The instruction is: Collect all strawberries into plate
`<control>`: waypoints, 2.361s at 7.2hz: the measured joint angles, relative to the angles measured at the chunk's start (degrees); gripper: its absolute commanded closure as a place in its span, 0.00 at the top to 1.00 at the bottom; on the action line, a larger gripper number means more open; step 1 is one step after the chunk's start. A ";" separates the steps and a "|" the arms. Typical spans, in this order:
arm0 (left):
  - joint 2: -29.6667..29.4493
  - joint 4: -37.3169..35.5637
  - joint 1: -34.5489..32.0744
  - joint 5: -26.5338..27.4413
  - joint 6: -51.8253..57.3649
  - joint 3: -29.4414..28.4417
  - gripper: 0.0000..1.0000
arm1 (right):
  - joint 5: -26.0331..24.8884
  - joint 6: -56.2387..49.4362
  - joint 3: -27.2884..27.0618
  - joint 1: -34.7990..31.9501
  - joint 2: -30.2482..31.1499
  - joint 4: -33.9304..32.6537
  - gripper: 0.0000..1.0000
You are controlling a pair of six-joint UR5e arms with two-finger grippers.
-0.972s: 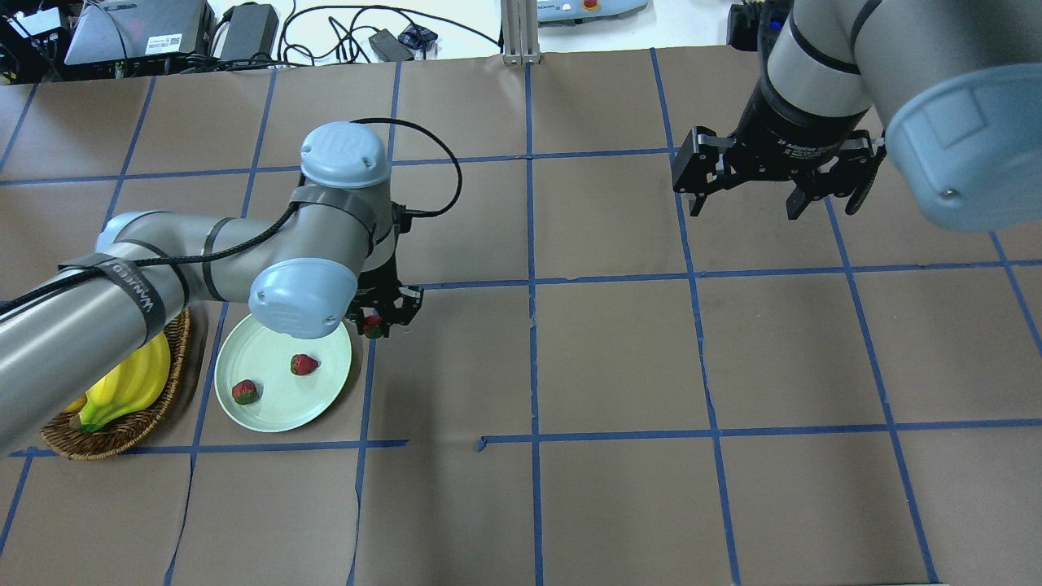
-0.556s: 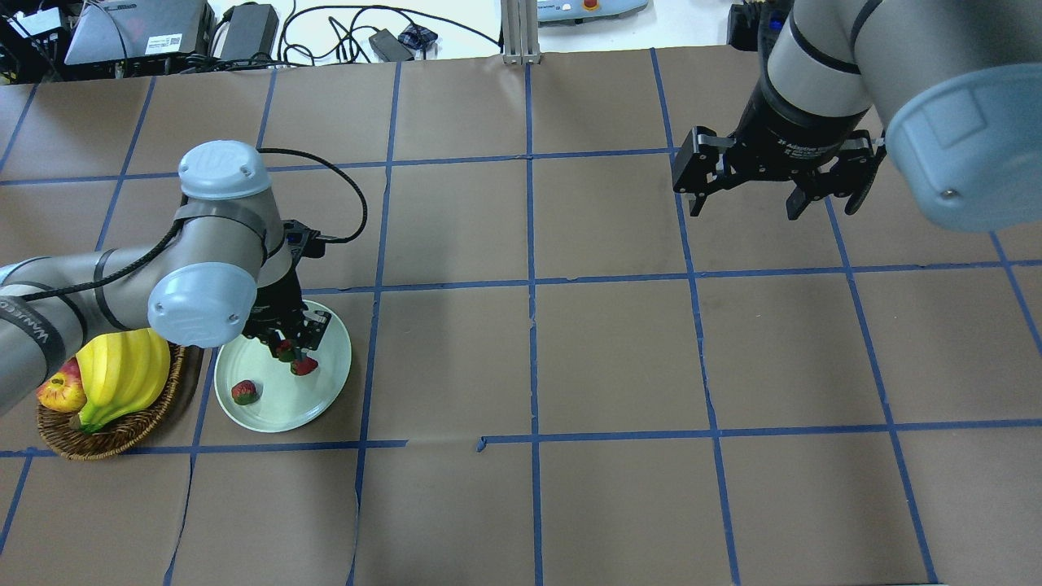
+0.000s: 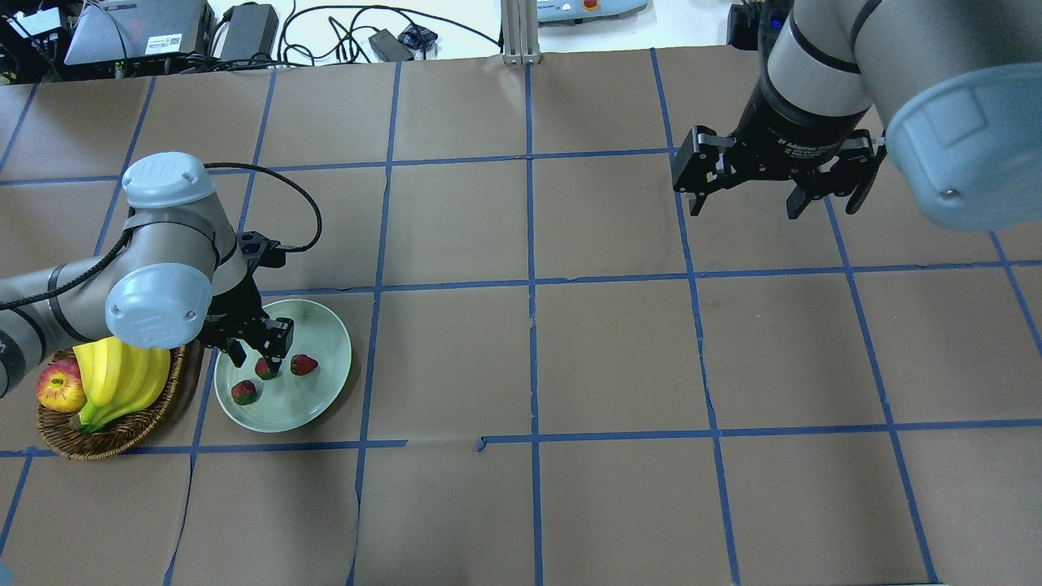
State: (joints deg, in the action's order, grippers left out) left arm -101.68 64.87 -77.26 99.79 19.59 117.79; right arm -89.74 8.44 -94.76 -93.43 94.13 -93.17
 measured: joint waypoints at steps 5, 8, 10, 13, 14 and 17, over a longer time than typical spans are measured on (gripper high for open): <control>6.40 1.35 -13.43 -4.72 -11.89 -13.53 1.00 | 0.08 0.00 -0.07 0.00 0.03 0.53 1.00; 11.17 8.69 -18.66 -7.82 -15.33 -22.19 1.00 | 0.09 0.00 -0.12 0.00 0.08 0.68 1.00; 12.76 11.77 -18.76 -9.88 -16.63 -24.43 1.00 | 0.07 0.02 -0.06 0.00 0.04 0.73 1.00; 13.49 13.67 -18.39 -9.76 -19.29 -24.11 1.00 | -0.68 0.06 0.30 0.08 0.05 0.24 1.00; 13.62 13.86 -18.29 -9.65 -19.66 -23.99 1.00 | -0.94 0.04 0.66 0.11 0.07 0.27 1.00; 13.57 14.89 -18.10 -8.84 -20.92 -24.19 1.00 | -1.08 0.20 1.64 0.10 0.09 0.25 1.00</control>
State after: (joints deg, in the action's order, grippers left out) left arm -88.11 79.76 -95.36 90.95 -1.34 93.60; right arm -90.81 8.64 -93.12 -93.33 94.22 -92.92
